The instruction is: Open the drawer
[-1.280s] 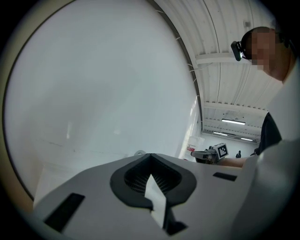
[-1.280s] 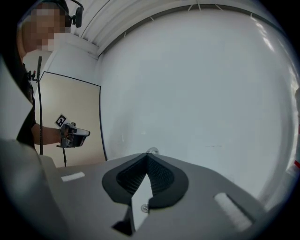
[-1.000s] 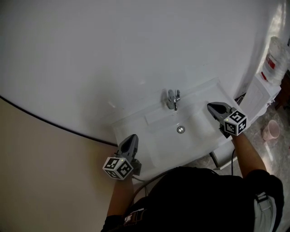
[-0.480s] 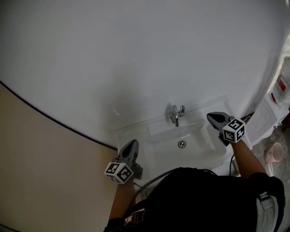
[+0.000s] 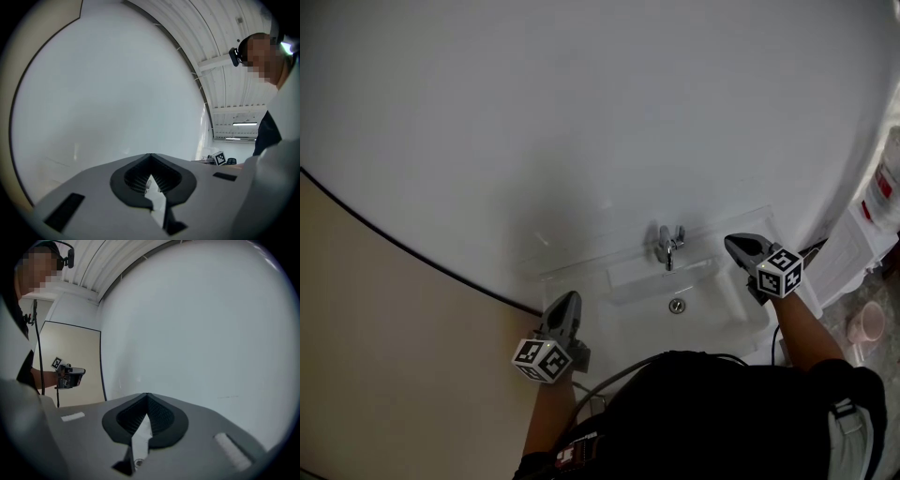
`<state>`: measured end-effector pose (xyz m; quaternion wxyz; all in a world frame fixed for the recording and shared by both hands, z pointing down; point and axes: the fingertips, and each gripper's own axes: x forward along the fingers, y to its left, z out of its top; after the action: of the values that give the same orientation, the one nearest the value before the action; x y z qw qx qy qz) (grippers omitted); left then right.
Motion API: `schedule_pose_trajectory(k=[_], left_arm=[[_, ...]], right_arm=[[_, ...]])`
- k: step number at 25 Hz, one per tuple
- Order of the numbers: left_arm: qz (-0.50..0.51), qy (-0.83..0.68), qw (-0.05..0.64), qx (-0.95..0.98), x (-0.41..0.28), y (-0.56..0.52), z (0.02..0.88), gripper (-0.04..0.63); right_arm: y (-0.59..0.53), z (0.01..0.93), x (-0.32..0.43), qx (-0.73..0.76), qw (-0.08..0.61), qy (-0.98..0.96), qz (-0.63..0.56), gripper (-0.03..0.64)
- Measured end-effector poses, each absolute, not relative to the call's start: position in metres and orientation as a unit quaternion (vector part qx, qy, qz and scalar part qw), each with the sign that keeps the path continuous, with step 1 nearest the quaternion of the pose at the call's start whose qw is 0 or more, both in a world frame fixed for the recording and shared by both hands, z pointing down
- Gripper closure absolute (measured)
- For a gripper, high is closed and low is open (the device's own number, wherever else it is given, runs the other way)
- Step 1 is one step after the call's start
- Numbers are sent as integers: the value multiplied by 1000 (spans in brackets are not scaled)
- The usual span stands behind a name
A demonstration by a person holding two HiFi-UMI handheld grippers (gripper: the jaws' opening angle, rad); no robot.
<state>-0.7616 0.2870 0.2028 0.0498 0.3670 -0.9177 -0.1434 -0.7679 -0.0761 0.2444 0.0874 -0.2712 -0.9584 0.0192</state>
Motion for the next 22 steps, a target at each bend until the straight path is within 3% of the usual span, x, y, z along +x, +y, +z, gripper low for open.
schedule_pose_trajectory(k=[22], left_arm=[[-146,-915,55,371,-765,292,210,595]], right_arm=[[-75,244,-765,-257,92,-962,20,621]])
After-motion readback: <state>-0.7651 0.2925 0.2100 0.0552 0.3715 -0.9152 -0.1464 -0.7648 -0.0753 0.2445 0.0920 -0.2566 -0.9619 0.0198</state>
